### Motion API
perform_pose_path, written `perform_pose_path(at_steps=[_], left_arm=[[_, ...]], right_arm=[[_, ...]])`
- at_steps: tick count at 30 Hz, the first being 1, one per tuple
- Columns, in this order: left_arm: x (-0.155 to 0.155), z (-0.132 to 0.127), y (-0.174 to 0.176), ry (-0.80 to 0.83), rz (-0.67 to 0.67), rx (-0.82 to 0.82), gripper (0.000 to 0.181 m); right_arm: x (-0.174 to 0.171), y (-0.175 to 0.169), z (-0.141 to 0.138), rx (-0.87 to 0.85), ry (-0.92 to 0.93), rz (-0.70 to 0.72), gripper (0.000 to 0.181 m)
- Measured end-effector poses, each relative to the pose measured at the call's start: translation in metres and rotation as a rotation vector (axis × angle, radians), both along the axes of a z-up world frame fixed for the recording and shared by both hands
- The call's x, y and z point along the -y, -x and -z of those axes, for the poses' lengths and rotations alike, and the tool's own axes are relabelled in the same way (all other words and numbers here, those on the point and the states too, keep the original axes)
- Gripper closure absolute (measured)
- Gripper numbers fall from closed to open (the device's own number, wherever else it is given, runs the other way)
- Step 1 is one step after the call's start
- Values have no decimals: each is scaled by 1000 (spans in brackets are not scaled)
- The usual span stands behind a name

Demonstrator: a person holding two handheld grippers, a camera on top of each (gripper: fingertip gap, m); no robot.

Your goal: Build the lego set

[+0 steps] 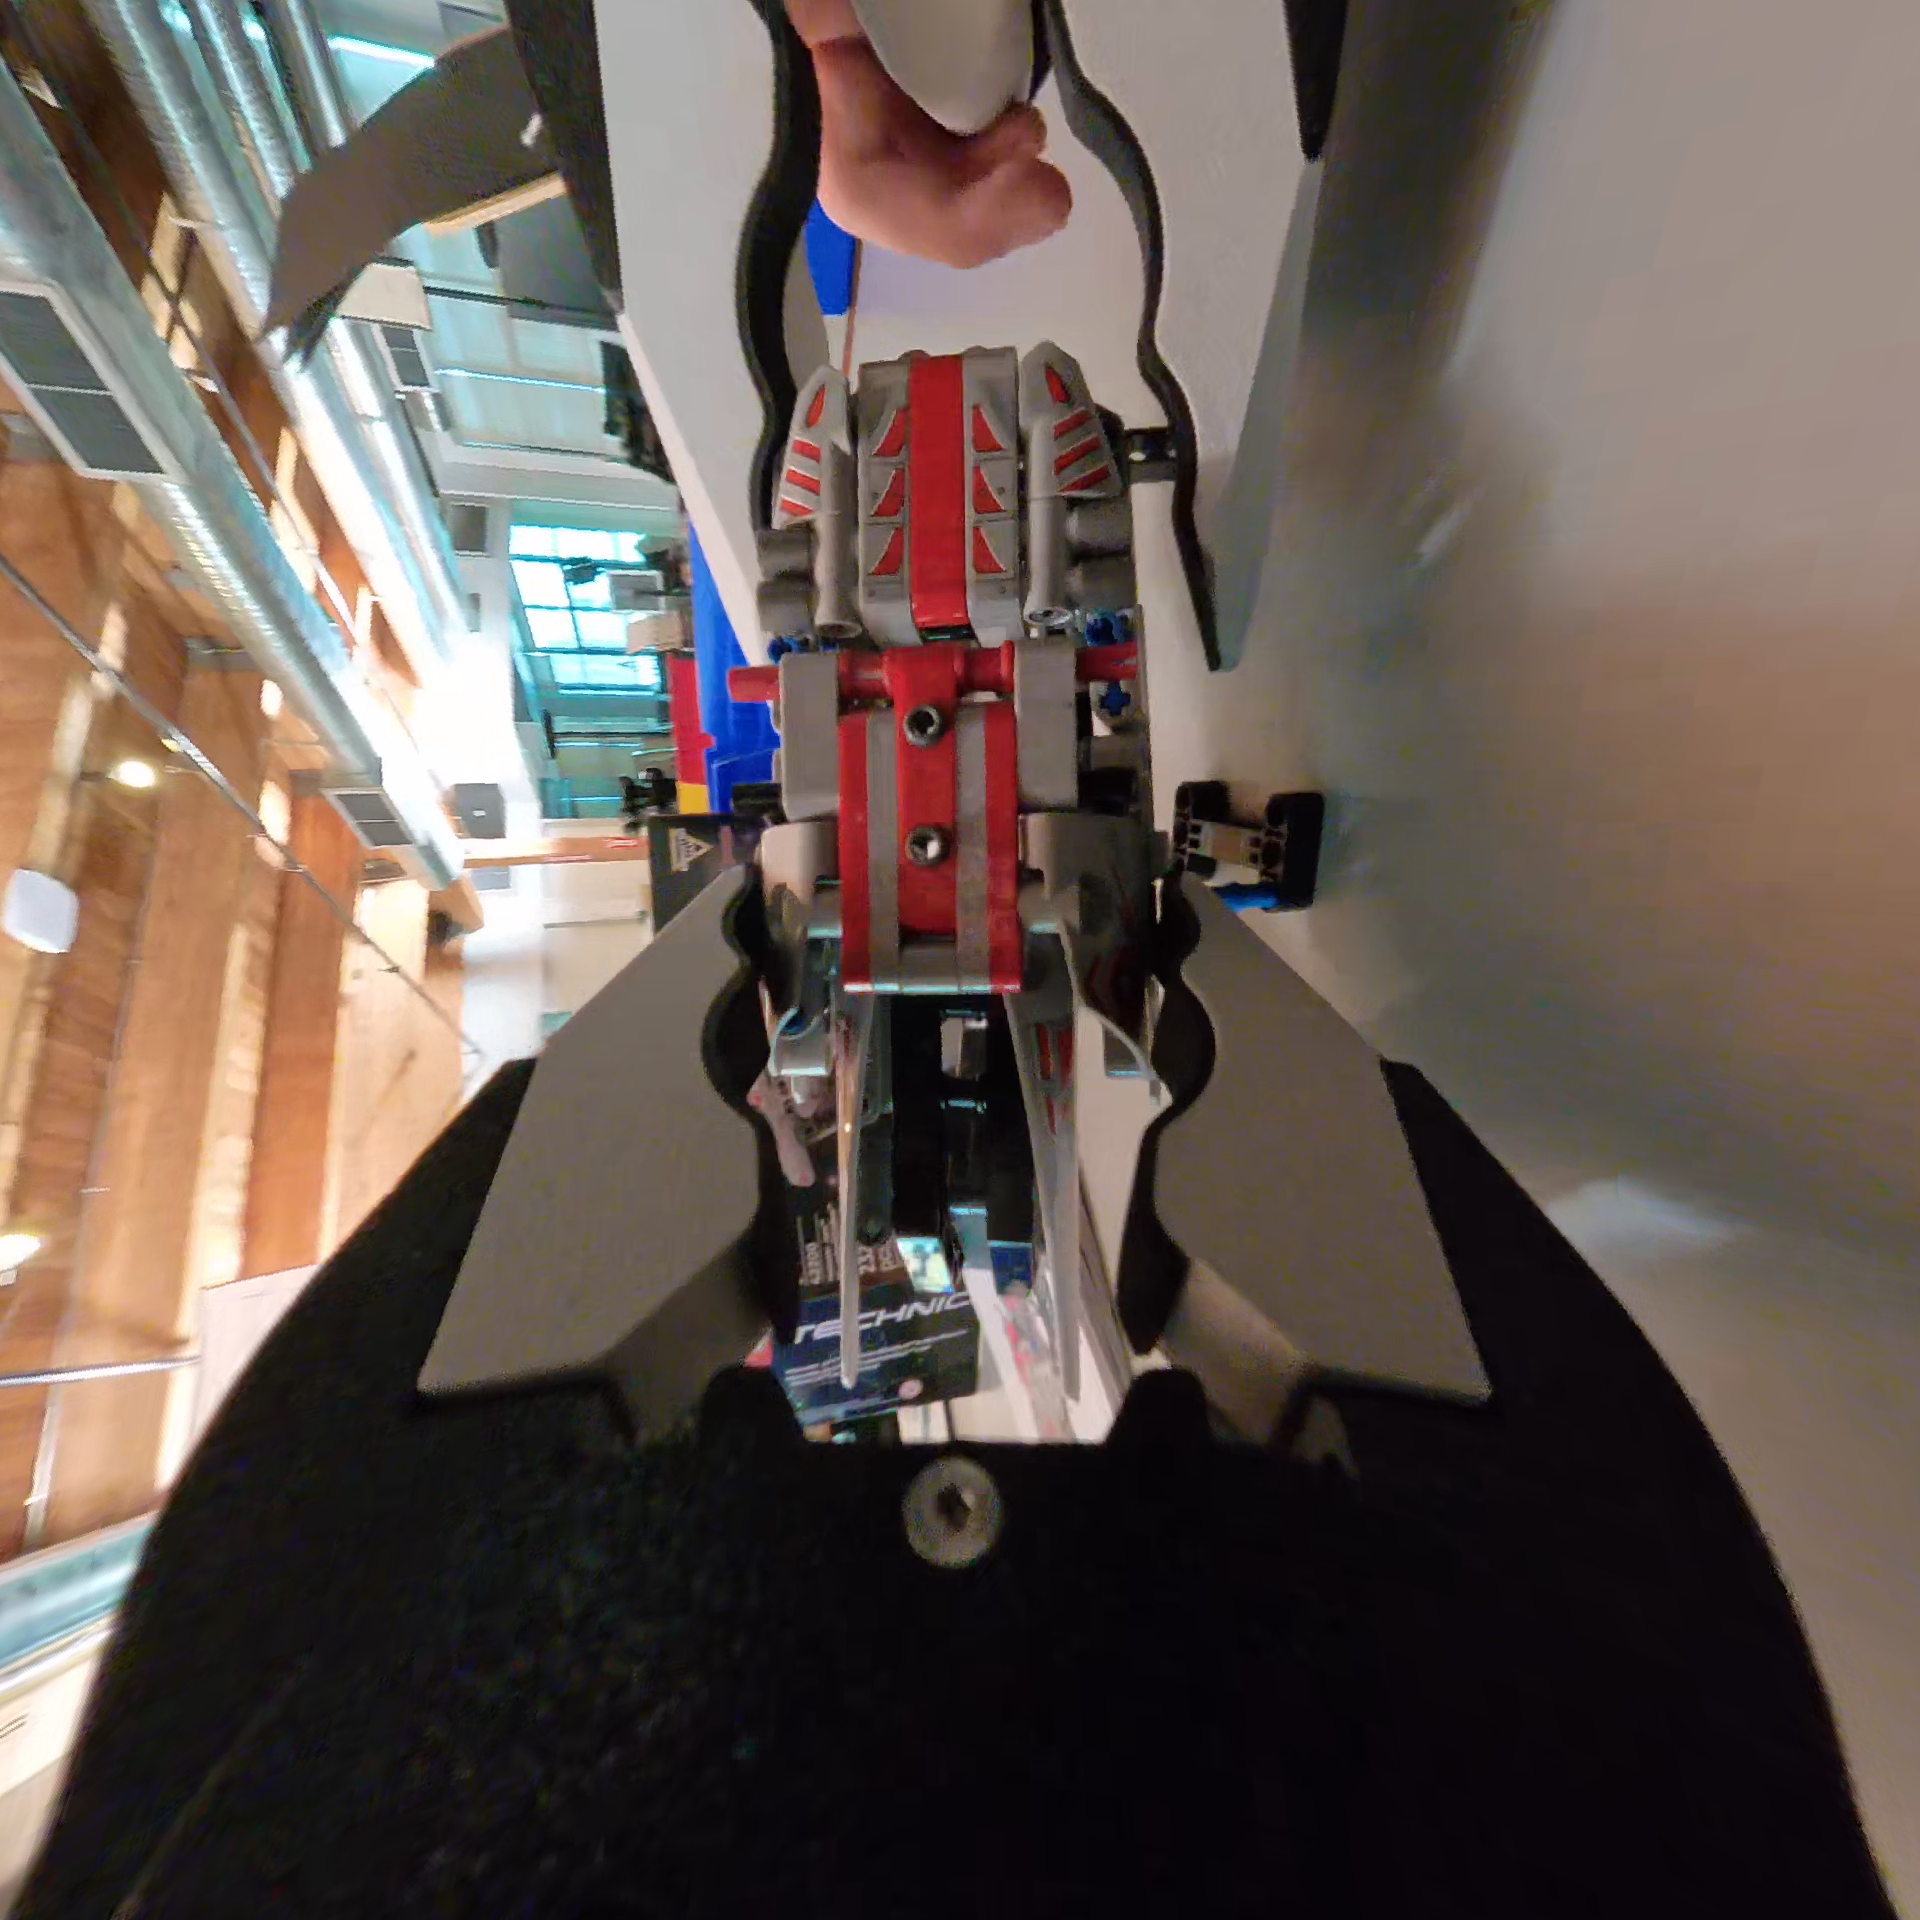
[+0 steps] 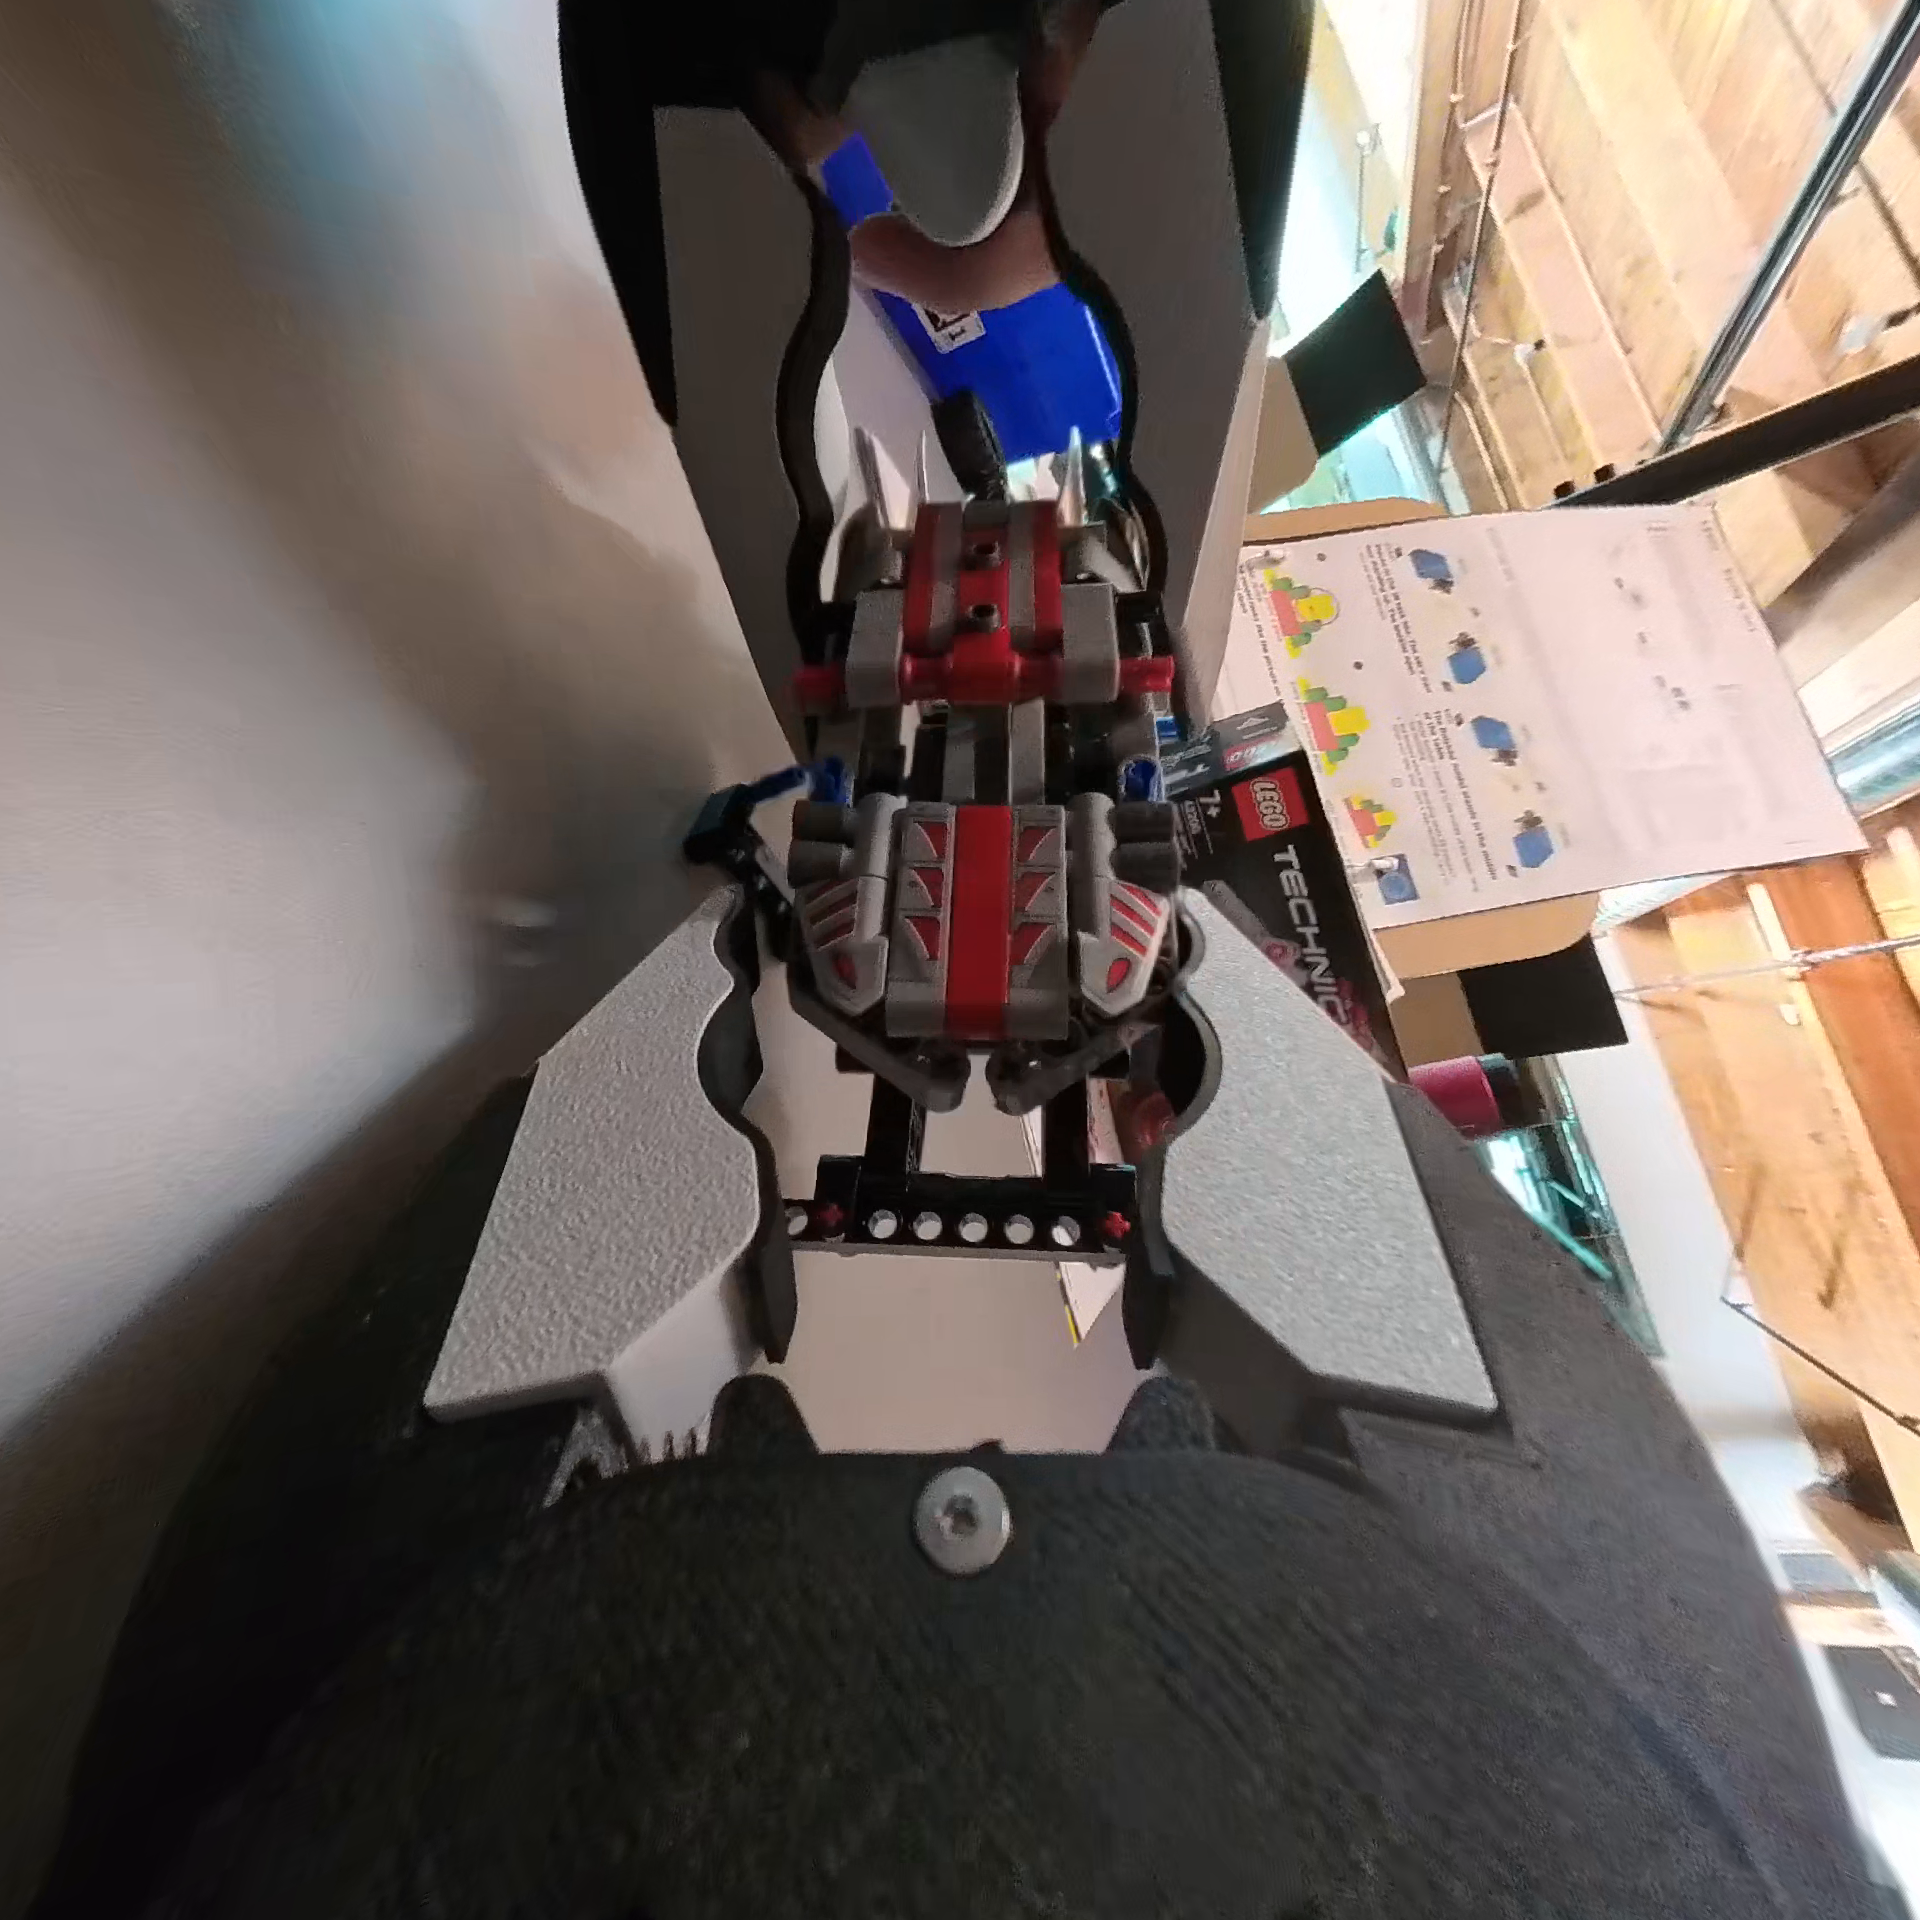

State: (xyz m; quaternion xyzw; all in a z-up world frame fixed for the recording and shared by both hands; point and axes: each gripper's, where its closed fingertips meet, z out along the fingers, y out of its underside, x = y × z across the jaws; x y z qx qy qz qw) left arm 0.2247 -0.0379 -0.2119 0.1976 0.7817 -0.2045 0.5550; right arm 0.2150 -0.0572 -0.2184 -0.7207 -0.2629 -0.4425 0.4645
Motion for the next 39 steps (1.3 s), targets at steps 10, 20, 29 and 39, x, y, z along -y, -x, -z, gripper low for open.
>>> perform_pose_path(at_steps=[10,20,29,39], left_arm=[[4,16,-13,-44,42,-553,108],[6,23,-42,-78,-2,-1158,108],[6,28,-52,-35,-135,-1135,97],[1,27,-67,142,-157,-1456,103]], right_arm=[[0,-7,7,-470,42,-88,110],[5,-42,20,-1131,71,-53,111],[4,-52,15,-1279,22,-50,112],[24,-66,-28,-1374,-201,-114,98]])
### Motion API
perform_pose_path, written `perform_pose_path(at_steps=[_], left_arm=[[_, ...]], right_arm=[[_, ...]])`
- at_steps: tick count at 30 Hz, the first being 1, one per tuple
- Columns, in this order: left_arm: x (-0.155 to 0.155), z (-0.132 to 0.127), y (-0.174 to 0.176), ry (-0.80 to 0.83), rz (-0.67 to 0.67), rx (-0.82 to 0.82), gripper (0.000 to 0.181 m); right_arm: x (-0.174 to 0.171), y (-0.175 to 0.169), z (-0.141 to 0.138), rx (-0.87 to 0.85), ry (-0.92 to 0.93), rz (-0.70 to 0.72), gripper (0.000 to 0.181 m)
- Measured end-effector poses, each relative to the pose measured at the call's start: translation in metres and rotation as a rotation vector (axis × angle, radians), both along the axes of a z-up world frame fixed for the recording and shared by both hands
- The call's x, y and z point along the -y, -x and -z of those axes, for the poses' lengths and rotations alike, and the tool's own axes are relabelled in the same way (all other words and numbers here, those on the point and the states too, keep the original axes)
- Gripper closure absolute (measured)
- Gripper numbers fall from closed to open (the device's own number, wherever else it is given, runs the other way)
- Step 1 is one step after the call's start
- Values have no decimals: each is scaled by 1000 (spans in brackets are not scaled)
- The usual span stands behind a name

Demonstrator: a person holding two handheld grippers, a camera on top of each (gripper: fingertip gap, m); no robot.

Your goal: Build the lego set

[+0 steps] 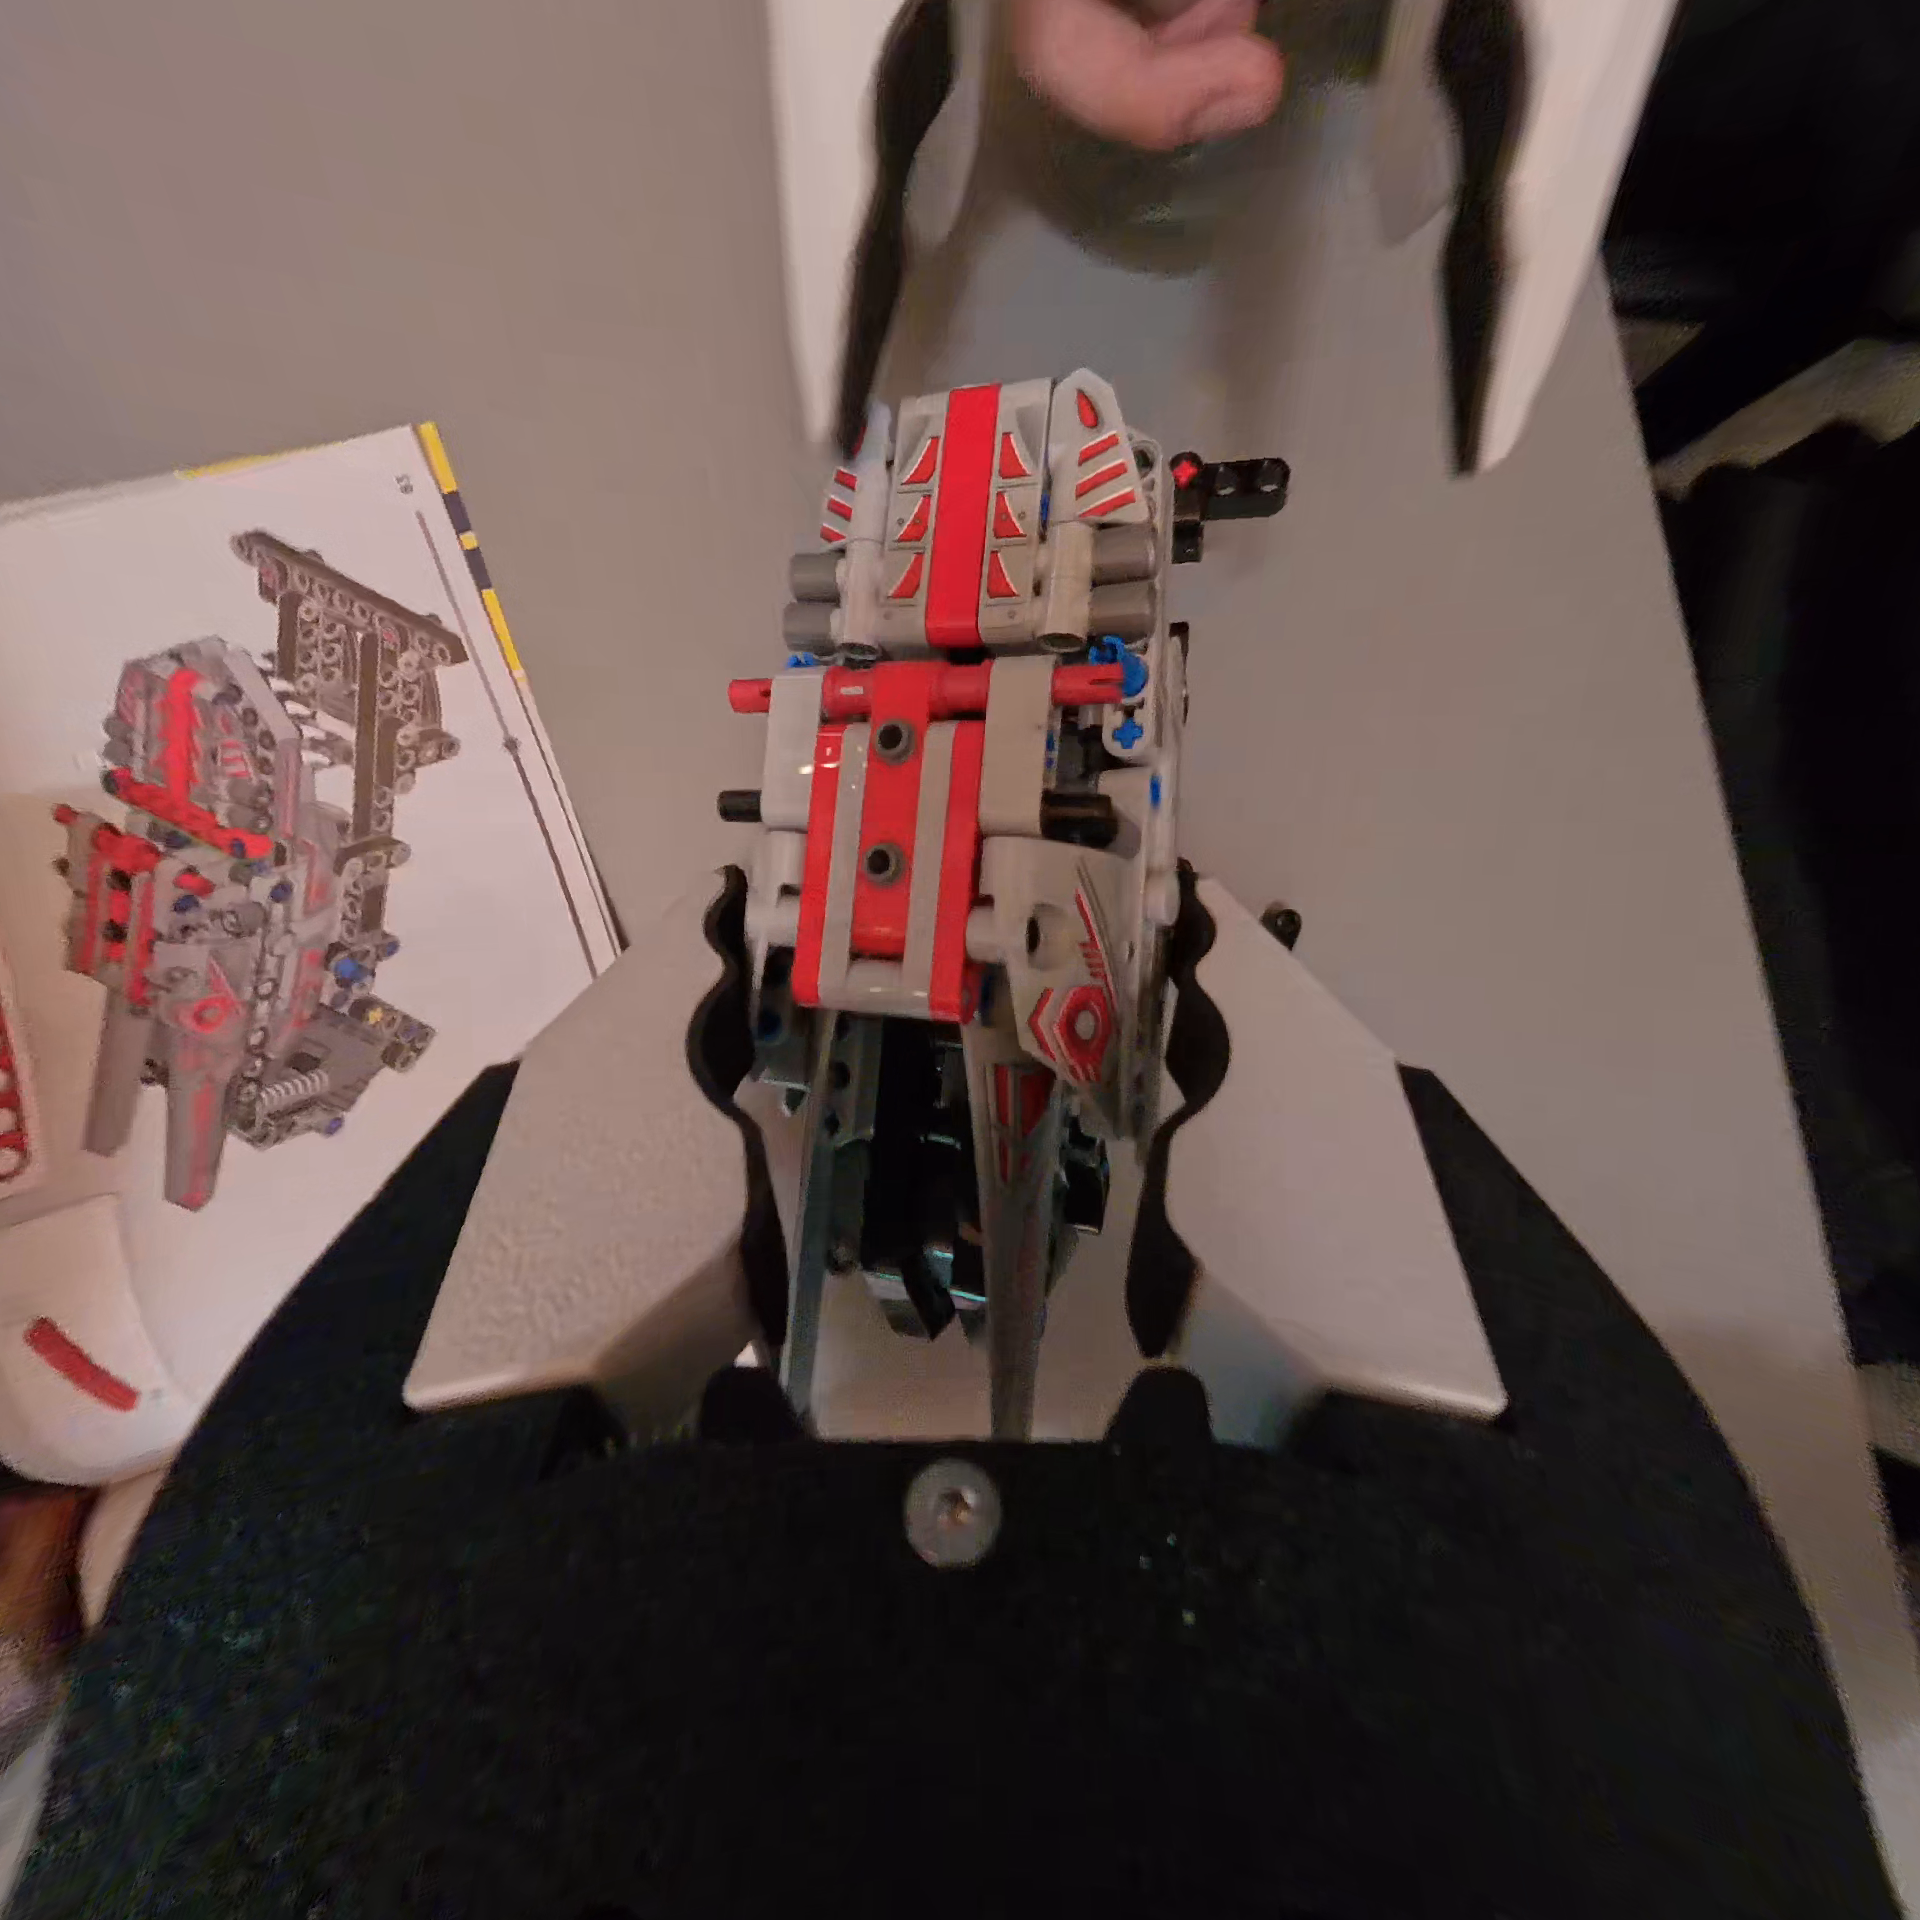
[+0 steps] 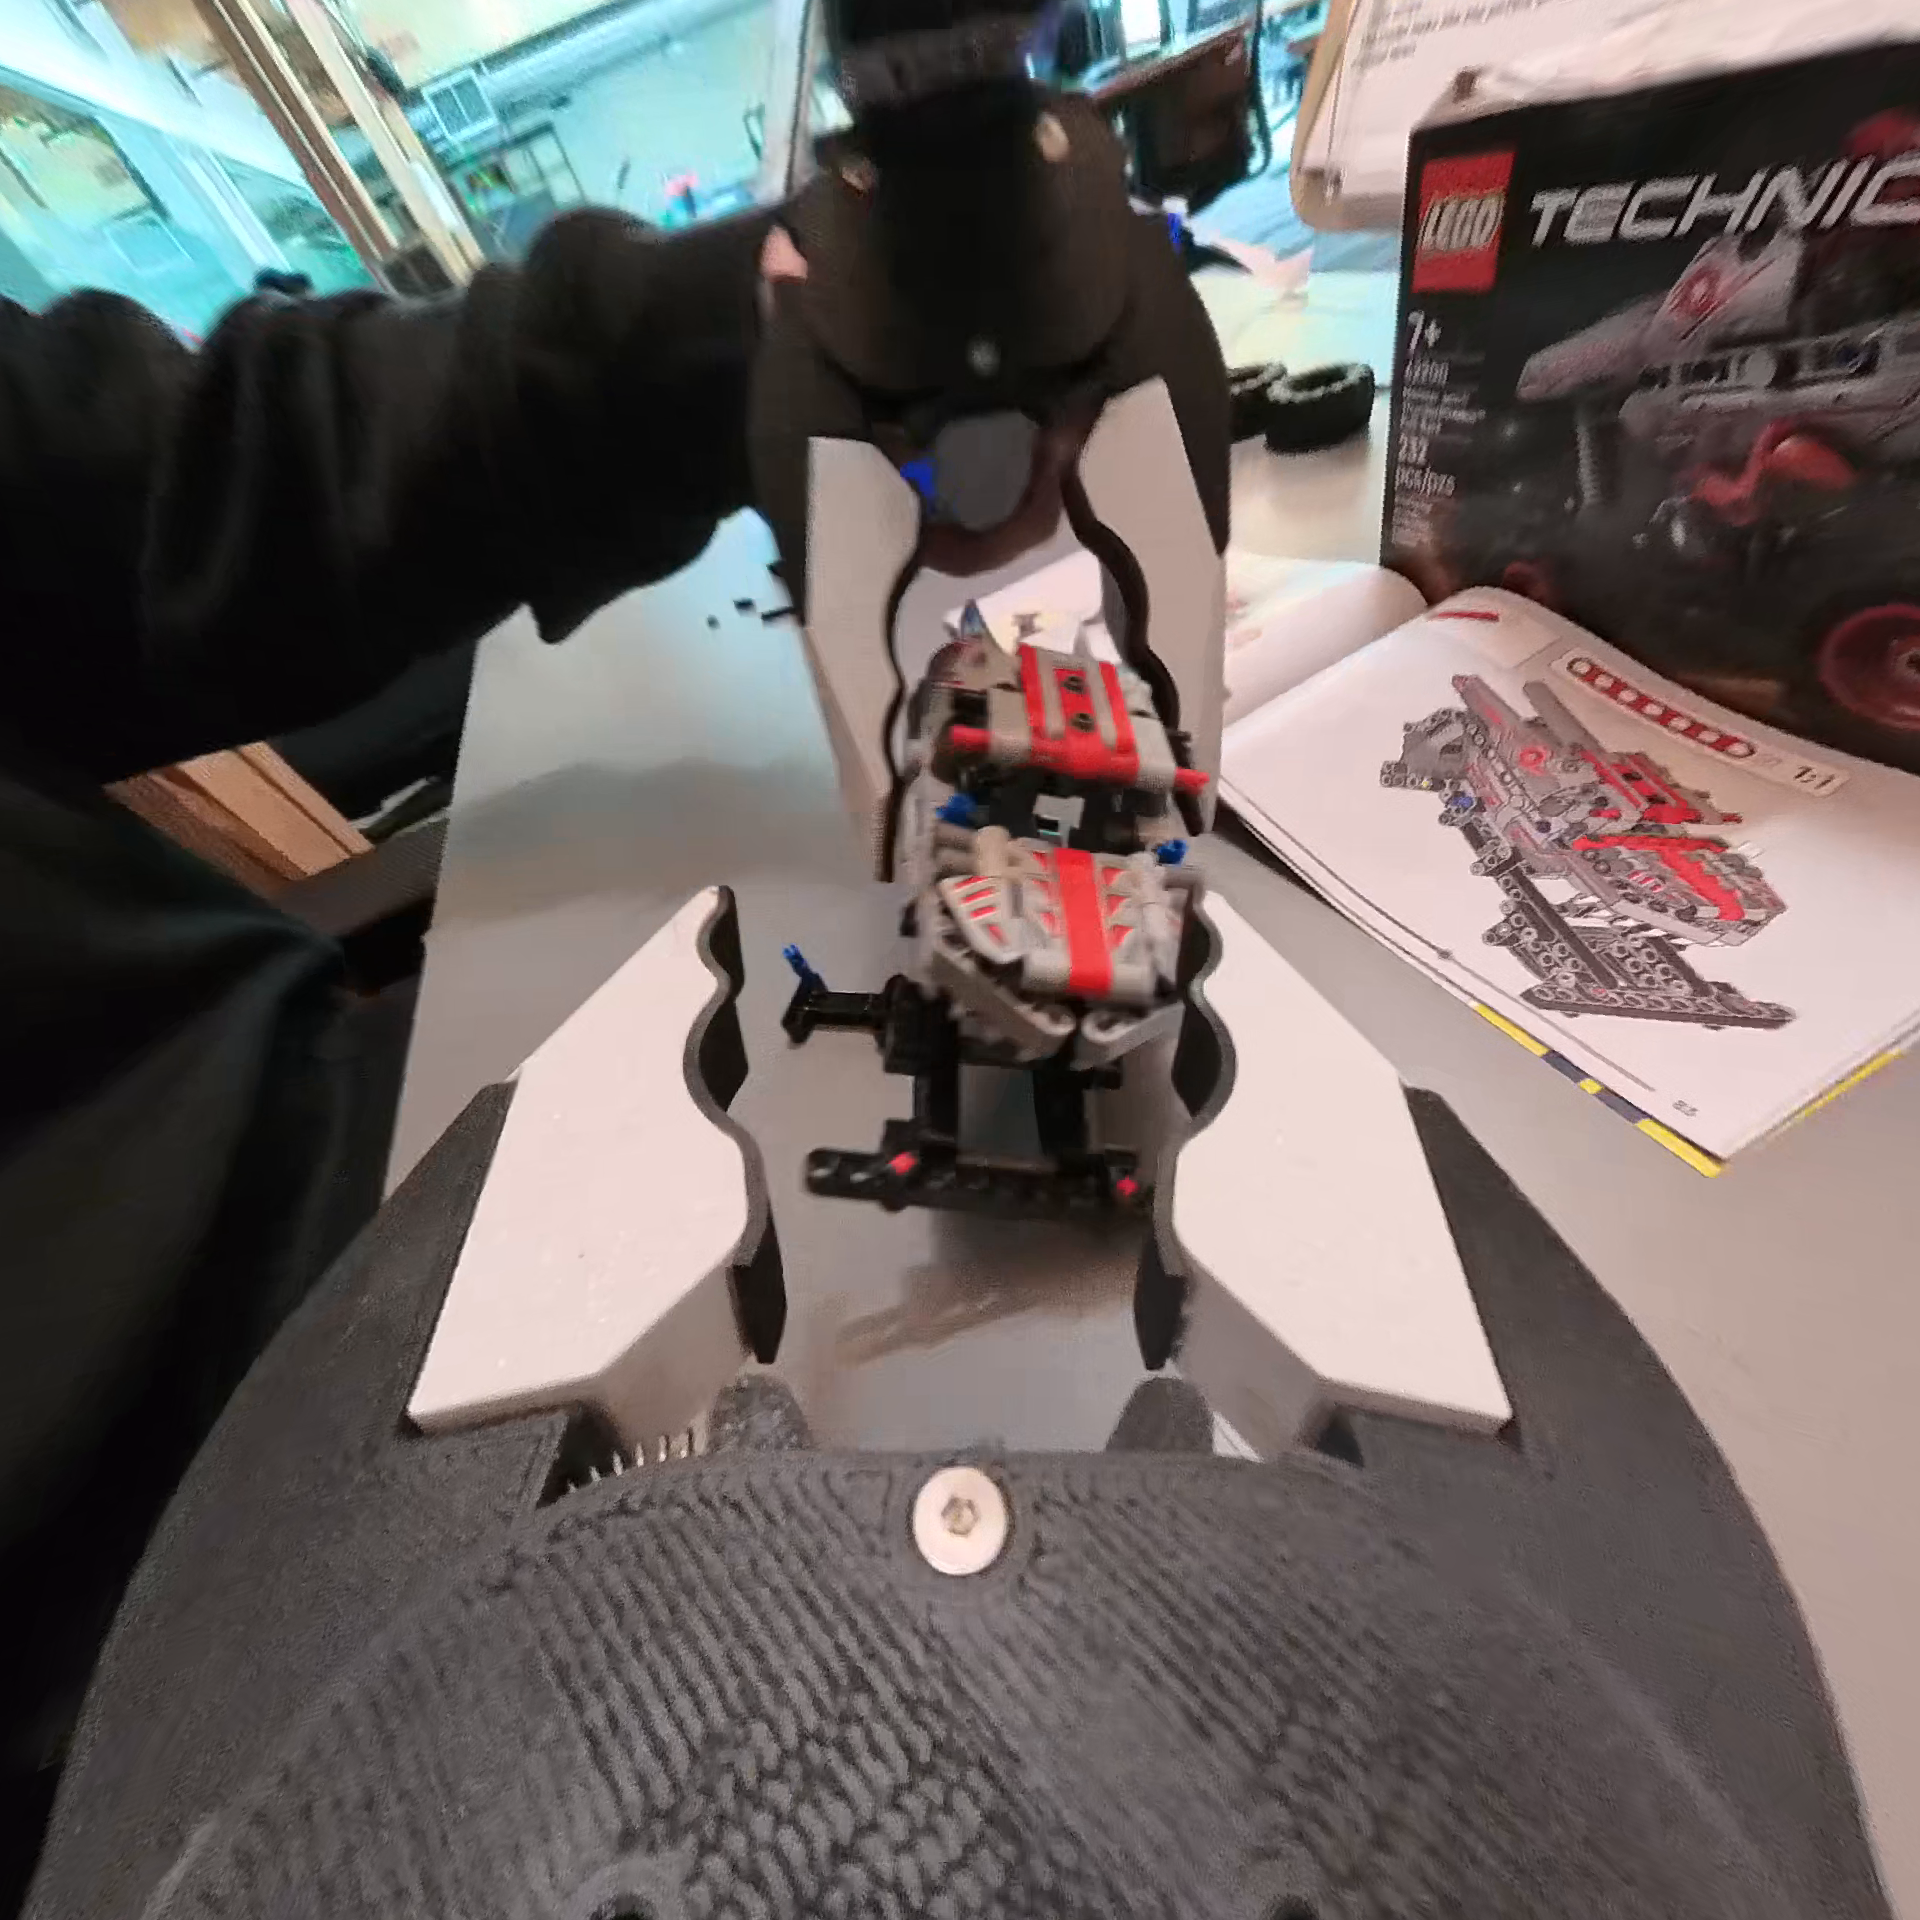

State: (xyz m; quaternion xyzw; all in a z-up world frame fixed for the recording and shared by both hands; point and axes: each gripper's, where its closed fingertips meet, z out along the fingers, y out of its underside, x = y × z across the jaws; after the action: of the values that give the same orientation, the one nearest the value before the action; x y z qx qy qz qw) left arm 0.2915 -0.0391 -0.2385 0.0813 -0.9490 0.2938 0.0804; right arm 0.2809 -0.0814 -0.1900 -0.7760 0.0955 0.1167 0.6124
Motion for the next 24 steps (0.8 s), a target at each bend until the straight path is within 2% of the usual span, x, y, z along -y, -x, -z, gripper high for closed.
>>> perform_pose_path(at_steps=[5,9,12,14,16,19,24], left_arm=[[-5,-4,-5,150,-76,-148,103],[-5,-16,2,333,-94,-235,104],[-7,-21,4,443,-135,-288,104],[-7,-33,6,568,-142,-330,104],[-7,-56,10,752,-135,-387,104],[-13,-90,13,992,-95,-405,105],[-17,-128,30,1151,68,-277,105]], right_arm=[[35,-7,-39,110,-91,83,97],[61,-16,-46,174,-78,160,97],[66,-15,-47,136,-123,157,99],[59,-10,-33,93,-100,99,98],[48,-7,-24,110,-74,77,89],[25,9,-44,212,-145,36,89],[-19,32,-77,524,-202,103,97]])
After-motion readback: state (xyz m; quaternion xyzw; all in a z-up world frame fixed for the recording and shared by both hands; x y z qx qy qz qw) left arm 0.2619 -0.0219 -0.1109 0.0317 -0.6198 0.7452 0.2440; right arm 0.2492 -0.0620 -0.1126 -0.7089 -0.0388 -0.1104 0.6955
